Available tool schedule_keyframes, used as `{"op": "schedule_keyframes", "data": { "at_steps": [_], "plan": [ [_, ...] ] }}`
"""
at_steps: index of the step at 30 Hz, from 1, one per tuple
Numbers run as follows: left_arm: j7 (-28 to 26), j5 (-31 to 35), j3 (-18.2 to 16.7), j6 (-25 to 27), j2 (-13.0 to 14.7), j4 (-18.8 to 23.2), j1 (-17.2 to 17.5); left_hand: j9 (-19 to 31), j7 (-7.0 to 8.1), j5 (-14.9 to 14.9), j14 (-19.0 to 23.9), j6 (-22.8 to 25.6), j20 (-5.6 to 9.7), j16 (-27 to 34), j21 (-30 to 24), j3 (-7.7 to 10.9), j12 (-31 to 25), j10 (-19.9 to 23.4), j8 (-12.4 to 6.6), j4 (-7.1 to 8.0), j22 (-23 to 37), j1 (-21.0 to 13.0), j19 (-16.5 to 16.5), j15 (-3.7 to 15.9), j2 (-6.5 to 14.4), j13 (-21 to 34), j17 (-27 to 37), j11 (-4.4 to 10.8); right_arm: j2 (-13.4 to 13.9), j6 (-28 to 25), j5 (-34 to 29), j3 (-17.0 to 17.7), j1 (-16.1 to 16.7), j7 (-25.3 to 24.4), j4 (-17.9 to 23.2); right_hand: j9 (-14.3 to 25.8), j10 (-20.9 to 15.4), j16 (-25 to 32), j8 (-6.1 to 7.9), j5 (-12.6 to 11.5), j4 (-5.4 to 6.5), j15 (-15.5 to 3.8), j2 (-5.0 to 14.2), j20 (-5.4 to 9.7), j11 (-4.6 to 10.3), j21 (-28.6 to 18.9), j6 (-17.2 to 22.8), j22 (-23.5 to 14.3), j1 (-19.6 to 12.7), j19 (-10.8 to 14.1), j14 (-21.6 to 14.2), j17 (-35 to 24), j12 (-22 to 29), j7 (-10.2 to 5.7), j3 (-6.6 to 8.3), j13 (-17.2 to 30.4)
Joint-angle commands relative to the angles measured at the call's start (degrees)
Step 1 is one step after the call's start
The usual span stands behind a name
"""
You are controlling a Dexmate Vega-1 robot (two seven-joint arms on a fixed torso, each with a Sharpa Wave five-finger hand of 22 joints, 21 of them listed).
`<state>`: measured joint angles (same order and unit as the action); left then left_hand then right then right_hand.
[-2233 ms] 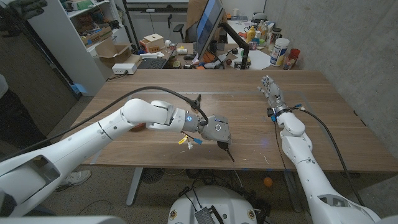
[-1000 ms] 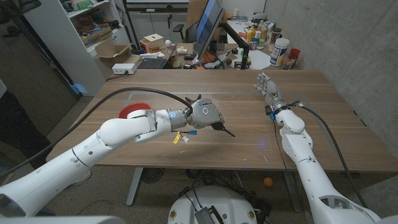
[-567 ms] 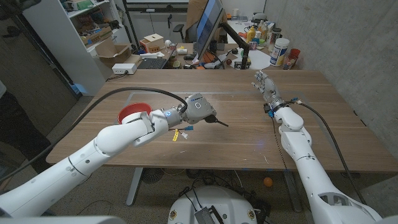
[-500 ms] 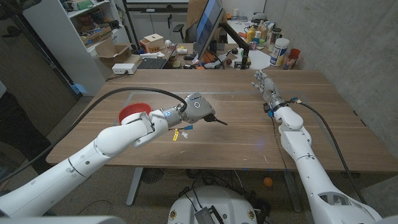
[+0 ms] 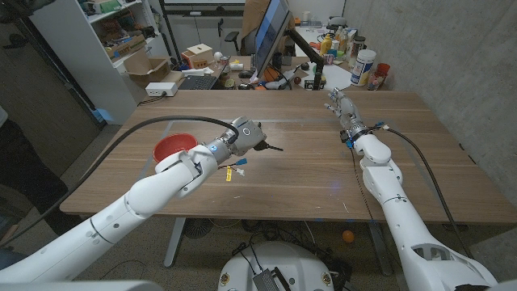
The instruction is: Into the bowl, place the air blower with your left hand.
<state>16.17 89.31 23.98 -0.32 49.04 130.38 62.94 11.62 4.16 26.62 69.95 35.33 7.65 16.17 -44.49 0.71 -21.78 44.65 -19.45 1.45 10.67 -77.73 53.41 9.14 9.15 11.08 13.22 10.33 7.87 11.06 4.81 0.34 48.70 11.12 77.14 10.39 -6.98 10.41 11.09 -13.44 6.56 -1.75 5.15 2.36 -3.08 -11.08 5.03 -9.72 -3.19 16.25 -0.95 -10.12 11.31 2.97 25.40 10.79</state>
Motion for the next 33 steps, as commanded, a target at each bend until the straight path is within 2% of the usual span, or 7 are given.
{"op": "schedule_keyframes", "data": {
  "at_steps": [1, 11, 19, 28, 33],
  "plan": [
    [1.5, 5.8, 0.1, 7.8, -2.2, 0.7, 3.3, 0.1, -3.89, -0.3, 4.9, 3.8, 2.33, 0.1, -0.5, 1.38, 0.3, 0.6, 0.26, 1.73, 0.1, -0.2, 0.6, 4.15, 0.6, 0.3, 0.2, -0.03, 0.1, 0.3, -0.9, -0.6, -1.5, -0.9, -1.6, 0.2, -0.4, 0.5, 0.29, -0.4, 0.01, -0.17, 1.42, 1.41, 0.05, -0.6, 0.6, -0.3, -0.2, 0.4, -0.2, -0.2, 0.2, -0.22, 0.30, 0.1],
    [1.5, 4.7, -1.8, 12.1, -3.8, 0.4, 4.4, 0.2, -4.25, -0.6, 5.3, 4.3, 2.48, 0.3, -0.7, 1.62, 0.4, 1.2, 0.41, 1.87, 0.1, -0.4, 0.7, 4.16, 0.7, 0.3, 0.4, -0.20, 0.4, 0.1, -1.4, -1.1, -2.8, -0.9, -2.9, 0.2, -0.5, 0.4, 0.24, -0.4, 0.00, -0.25, 1.41, 1.40, 0.10, -0.5, 0.6, -0.3, -0.2, 0.4, -0.2, -0.2, 0.2, -0.29, 0.33, 0.1],
    [0.3, 3.0, -3.9, 16.2, -4.7, 0.7, 6.6, 0.3, -4.64, -0.8, 5.7, 4.6, 2.48, 0.5, -0.8, 1.80, 0.4, 1.5, 0.56, 1.97, 0.1, -0.4, 0.8, 4.14, 0.8, 0.3, 0.7, -0.05, 0.8, -0.4, -2.0, -1.6, -4.0, -0.7, -4.0, 0.2, -0.5, 0.4, 0.19, -0.5, 0.01, -0.31, 1.46, 1.43, 0.05, -0.5, 0.6, -0.3, -0.2, 0.4, -0.2, -0.2, 0.2, -0.32, 0.37, 0.1],
    [0.6, 4.8, -4.9, 21.3, -6.9, 1.3, 8.9, 0.3, -5.26, -1.2, 6.7, 5.1, 2.43, 1.1, -1.1, 2.14, 0.4, 2.4, 1.01, 2.19, 0.1, -0.6, 1.1, 4.17, 0.8, 0.4, 1.2, -0.69, 0.6, 0.3, -2.1, -2.0, -5.8, -0.6, -6.0, 0.2, -0.4, 0.4, 0.17, -0.5, 0.01, -0.32, 1.46, 1.47, 0.12, -0.5, 0.6, -0.3, -0.2, 0.4, -0.2, -0.2, 0.1, -0.31, 0.39, 0.1],
    [3.5, 6.9, -5.4, 23.2, -7.8, 1.9, 9.7, 0.4, -5.54, -1.4, 6.8, 5.4, 2.46, 1.2, -1.2, 2.26, 0.4, 2.8, 1.14, 2.25, 0.0, -0.6, 1.1, 4.17, 0.7, 0.4, 1.5, -0.87, 0.3, 1.0, -2.2, -2.5, -7.0, -0.4, -7.0, 0.2, -0.4, 0.4, 0.15, -0.5, 0.01, -0.27, 1.45, 1.46, 0.14, -0.5, 0.6, -0.3, -0.2, 0.4, -0.2, -0.2, 0.1, -0.33, 0.40, 0.1]
  ]
}}
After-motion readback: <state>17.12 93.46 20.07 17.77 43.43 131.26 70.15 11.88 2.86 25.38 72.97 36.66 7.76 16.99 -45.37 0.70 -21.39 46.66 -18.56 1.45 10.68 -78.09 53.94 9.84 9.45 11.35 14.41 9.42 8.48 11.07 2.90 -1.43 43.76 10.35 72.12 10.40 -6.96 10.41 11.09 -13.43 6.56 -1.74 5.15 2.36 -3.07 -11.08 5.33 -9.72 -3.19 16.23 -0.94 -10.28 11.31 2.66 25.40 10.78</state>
